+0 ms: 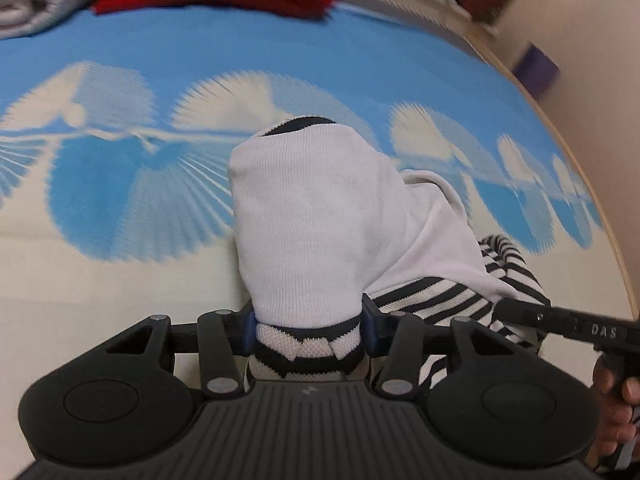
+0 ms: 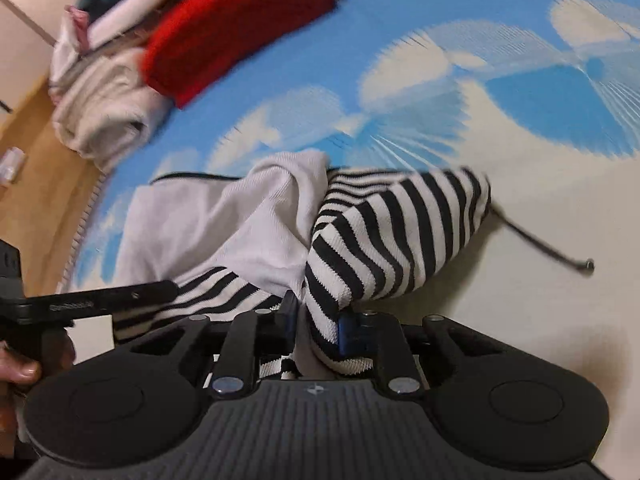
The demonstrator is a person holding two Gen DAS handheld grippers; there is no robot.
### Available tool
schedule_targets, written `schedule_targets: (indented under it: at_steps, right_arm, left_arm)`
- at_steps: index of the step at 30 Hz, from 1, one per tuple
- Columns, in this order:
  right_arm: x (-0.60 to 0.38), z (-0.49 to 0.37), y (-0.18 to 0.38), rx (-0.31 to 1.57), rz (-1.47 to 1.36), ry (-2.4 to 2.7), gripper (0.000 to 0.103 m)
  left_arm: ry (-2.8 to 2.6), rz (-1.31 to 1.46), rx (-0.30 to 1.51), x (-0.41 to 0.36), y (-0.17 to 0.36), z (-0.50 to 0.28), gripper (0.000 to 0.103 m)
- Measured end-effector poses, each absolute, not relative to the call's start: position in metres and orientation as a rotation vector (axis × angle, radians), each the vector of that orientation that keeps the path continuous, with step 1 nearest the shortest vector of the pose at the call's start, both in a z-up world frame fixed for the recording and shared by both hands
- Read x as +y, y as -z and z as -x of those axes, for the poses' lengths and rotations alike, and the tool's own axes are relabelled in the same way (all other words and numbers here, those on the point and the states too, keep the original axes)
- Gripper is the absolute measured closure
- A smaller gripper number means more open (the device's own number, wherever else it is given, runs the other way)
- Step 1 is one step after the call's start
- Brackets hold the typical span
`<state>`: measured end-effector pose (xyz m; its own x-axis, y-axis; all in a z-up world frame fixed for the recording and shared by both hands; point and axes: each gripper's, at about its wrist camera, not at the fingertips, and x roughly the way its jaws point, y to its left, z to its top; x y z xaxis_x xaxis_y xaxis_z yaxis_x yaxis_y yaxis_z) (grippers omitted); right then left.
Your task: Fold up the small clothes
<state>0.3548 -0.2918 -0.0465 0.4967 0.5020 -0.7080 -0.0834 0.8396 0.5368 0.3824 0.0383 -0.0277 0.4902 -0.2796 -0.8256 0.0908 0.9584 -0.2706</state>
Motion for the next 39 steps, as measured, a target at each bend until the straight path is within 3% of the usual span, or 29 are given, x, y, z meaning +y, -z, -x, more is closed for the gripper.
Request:
schedule_targets:
  at_steps: [2,3,5,6,14,17,20,23,27,29,31,32,33,35,39]
  right_arm:
    - [-0.271,-0.362,0.045,0.962,-0.449,-0.382,0.083]
    - [-0.264,-0.366,0.046,0.959,-0.433,-0.381,0.082]
    - [-0.253,-0.375,0.051,0.974,-0.390,-0.336,0.074]
    - [-0.251,-0.377,0.053,0.981,-0.366,-0.283,0.069]
    - [-0.271,-0.368,0.024,0.879,-0.317,-0.217,0.063]
    - [-0.259,-0.362,0.032,0.959,-0.280,-0.345,0.062]
    - [-0.234,-0.361,0.065,1.132,-0.082,-0.330,0.060]
    - [-0.238,-0.361,0.081,1.209,-0.072,-0.278,0.060]
    - [-0.256,-0.362,0.075,1.206,-0.237,-0.290,0.040]
    - [-0.254,-0.361,0.080,1.233,-0.258,-0.313,0.040]
    - [-0.250,-0.358,0.088,1.253,-0.241,-0.320,0.045]
    - [-0.247,-0.356,0.093,1.269,-0.242,-0.333,0.054]
    - [-0.247,-0.353,0.094,1.287,-0.266,-0.354,0.082]
    - [-0.247,-0.352,0.089,1.295,-0.284,-0.362,0.096]
    - [-0.253,-0.349,0.088,1.332,-0.280,-0.324,0.100]
  left_arm:
    - [0.200,0.213,1.017,0.055,0.026,-0.386,0.047]
    - [0.177,0.218,1.016,0.062,0.026,-0.389,0.040]
    - [0.095,0.184,1.011,0.073,0.026,-0.390,0.033]
    - [0.057,0.151,0.994,0.076,0.023,-0.389,0.033]
    - [0.241,0.083,0.962,0.082,-0.001,-0.358,0.036]
    - [0.322,-0.029,1.073,0.064,0.025,-0.351,0.042]
    - [0.308,-0.127,1.156,0.057,0.059,-0.346,0.035]
    - [0.283,-0.011,1.157,0.071,0.050,-0.346,0.032]
    - [0.240,0.200,1.188,0.101,0.048,-0.342,0.032]
    - [0.247,0.225,1.236,0.105,0.059,-0.338,0.032]
    - [0.275,0.227,1.237,0.104,0.063,-0.333,0.033]
    - [0.279,0.214,1.227,0.103,0.064,-0.332,0.033]
    - [0.281,0.209,1.219,0.102,0.066,-0.332,0.036]
    - [0.294,0.171,1.189,0.098,0.065,-0.331,0.038]
    - [0.347,-0.038,1.130,0.078,0.064,-0.325,0.038]
